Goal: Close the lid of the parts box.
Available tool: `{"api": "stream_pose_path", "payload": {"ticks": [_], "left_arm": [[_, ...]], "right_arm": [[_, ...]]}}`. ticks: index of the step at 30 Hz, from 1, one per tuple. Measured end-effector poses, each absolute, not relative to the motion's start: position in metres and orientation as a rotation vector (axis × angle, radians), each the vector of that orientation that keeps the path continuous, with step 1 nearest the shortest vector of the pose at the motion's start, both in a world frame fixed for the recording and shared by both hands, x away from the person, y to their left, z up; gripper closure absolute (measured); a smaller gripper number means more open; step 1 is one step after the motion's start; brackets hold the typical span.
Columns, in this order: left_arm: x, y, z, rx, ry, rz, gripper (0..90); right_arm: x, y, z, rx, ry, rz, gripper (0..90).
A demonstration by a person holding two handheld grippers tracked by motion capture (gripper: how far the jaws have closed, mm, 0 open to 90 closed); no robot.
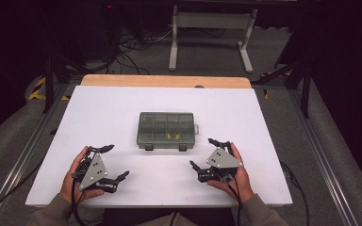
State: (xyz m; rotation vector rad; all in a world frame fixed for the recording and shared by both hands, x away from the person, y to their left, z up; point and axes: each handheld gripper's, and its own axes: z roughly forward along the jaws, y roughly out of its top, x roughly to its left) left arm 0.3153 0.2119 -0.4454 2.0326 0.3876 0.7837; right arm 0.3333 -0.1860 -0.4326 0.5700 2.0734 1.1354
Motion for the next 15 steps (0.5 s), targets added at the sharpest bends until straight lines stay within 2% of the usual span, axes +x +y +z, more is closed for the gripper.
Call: {"api": "stream_pose_path", "payload": {"ticks": [15], "left_arm": [[0.31, 0.227, -0.457, 2.044, 0.439, 0.771, 5.8]], "right_arm": [[0.328, -0.197, -0.441, 0.607, 2.081, 1.109, 7.2]]}}
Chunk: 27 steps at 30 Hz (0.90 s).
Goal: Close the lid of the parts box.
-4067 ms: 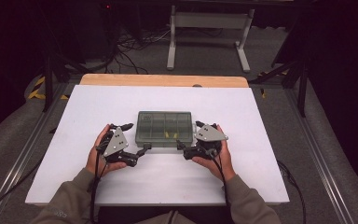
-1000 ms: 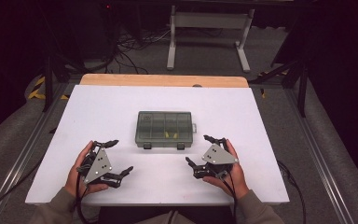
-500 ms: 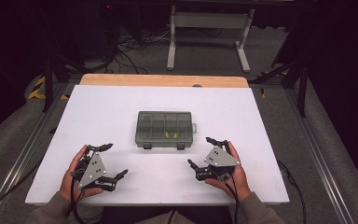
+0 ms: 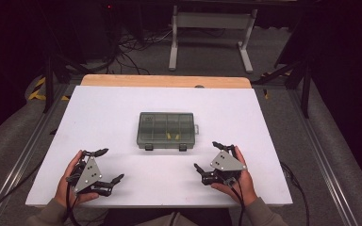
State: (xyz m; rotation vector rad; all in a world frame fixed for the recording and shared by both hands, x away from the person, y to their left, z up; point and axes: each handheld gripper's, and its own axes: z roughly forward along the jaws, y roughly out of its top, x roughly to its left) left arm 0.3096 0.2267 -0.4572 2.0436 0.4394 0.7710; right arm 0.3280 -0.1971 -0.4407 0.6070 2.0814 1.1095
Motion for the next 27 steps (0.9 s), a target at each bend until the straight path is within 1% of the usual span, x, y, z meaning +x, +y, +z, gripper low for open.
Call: {"api": "stream_pose_path", "payload": {"ticks": [7, 15, 27], "left_arm": [[0.309, 0.233, -0.462, 2.051, 0.464, 0.766, 5.7], [0.31, 0.247, -0.469, 2.028, 0.529, 0.727, 5.6], [0.305, 0.258, -0.475, 1.996, 0.611, 0.671, 5.2]], "right_arm": [[0.326, -0.205, -0.445, 0.64, 2.08, 1.107, 7.0], [0.323, -0.215, -0.451, 0.685, 2.072, 1.112, 6.0], [0.32, -0.23, -0.459, 0.791, 2.066, 1.136, 5.6]]}}
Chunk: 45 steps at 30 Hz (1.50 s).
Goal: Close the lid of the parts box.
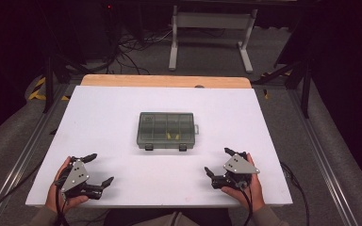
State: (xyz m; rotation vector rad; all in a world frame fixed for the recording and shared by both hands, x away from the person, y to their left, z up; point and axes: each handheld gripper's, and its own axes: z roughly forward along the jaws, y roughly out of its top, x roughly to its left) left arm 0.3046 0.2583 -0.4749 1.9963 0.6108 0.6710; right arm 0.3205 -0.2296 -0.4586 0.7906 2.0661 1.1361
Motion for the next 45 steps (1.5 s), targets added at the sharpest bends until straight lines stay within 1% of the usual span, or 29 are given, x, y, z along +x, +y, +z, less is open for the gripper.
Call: {"api": "stream_pose_path", "payload": {"ticks": [7, 24, 37, 45], "left_arm": [[0.3017, 0.26, -0.4739, 1.986, 0.626, 0.684, 5.2], [0.301, 0.2567, -0.472, 1.987, 0.584, 0.683, 5.3], [0.3019, 0.256, -0.4711, 1.976, 0.591, 0.68, 5.6], [0.3038, 0.2567, -0.469, 1.95, 0.615, 0.701, 5.6]], "right_arm": [[0.3207, -0.2312, -0.4609, 0.795, 2.084, 1.142, 5.7], [0.3179, -0.2259, -0.4576, 0.756, 2.053, 1.133, 5.5], [0.3187, -0.2266, -0.4578, 0.754, 2.055, 1.134, 5.5], [0.3199, -0.2272, -0.4583, 0.74, 2.057, 1.131, 5.5]]}}
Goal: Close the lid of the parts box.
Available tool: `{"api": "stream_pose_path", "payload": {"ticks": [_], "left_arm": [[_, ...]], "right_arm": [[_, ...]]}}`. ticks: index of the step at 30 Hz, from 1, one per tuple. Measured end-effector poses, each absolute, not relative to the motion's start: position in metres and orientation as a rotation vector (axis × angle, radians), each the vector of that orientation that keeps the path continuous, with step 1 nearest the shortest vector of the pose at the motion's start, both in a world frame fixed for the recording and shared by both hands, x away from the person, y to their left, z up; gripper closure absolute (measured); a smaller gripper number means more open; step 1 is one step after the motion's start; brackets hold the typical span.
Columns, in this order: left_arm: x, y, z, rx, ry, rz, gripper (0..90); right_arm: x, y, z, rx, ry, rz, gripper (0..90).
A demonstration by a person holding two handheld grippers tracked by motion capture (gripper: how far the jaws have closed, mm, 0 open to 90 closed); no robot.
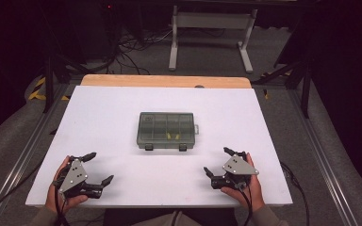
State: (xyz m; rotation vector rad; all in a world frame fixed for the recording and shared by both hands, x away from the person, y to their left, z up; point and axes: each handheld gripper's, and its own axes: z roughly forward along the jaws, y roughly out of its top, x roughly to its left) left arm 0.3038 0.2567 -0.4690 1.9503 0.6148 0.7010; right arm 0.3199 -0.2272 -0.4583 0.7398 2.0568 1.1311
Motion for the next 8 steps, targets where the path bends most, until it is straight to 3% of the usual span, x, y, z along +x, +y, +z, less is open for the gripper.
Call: {"api": "stream_pose_path", "payload": {"ticks": [8], "left_arm": [[0.3075, 0.2546, -0.4678, 1.944, 0.62, 0.705, 5.7]], "right_arm": [[0.3192, -0.2296, -0.4574, 0.744, 2.049, 1.141, 5.5]]}}
